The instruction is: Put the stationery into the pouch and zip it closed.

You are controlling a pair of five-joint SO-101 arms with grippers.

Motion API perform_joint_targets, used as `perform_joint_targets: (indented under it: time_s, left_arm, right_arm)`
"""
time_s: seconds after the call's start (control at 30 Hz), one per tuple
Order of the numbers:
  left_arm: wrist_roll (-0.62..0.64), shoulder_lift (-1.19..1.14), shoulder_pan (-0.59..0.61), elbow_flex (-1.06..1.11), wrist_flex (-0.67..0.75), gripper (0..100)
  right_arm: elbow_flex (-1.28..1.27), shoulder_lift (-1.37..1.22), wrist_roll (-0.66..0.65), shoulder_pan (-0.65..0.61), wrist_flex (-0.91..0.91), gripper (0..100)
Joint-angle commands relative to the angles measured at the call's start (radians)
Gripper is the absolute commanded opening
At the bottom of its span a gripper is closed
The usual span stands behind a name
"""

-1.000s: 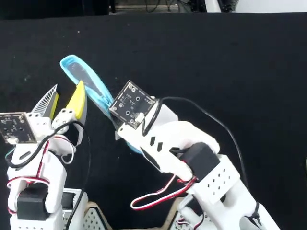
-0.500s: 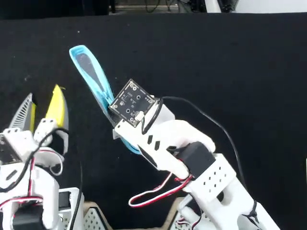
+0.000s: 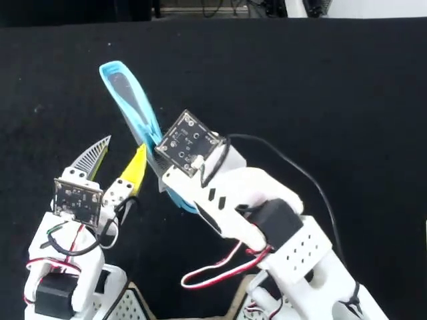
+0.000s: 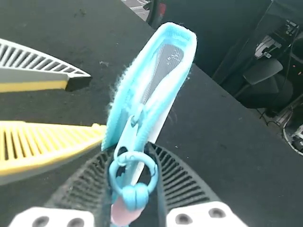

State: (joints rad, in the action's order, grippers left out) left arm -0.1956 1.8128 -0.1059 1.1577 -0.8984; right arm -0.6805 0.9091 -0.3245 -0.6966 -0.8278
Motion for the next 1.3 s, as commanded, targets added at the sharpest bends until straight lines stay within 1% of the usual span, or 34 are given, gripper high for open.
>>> perform_joint_targets:
  time_s: [0.0,0.07,0.13,0.27,0.33,0.63,0.8,0.87,1.1,1.27]
  left_arm:
    - [-0.009,0.008,-0.016,-0.016,0.021,21]
    - [-0.009,0.008,-0.019,-0.016,0.020,21]
    - [-0.009,0.008,-0.047,-0.018,0.008,21]
    - [-0.011,0.009,-0.156,-0.077,-0.095,21]
    - [-0.015,0.009,-0.180,-0.091,-0.123,21]
    - [-0.015,0.009,-0.188,-0.093,-0.127,21]
    - [-0.017,0.009,-0.176,-0.091,-0.121,21]
    - [-0.017,0.009,-0.153,-0.084,-0.118,21]
    - [-0.017,0.009,-0.070,-0.019,-0.023,21]
    - [-0.017,0.009,-0.041,-0.019,-0.014,21]
  right_arm:
    - [0.005,0.065,0.057,-0.012,0.015,1.1]
    - [-0.004,0.077,0.095,-0.012,0.018,1.1]
    - [-0.024,0.077,0.098,-0.012,0.031,1.1]
    - [-0.070,0.084,0.101,-0.028,0.089,1.1]
    - [-0.065,0.084,0.101,-0.028,0.086,1.1]
    - [-0.002,0.084,0.101,-0.028,-0.017,1.1]
    - [0.002,0.084,0.101,-0.023,-0.023,1.1]
    - [0.004,0.085,0.101,-0.021,-0.023,1.1]
    - [0.008,0.085,0.101,-0.025,-0.018,1.1]
    - [0.033,0.085,0.101,-0.028,-0.015,1.1]
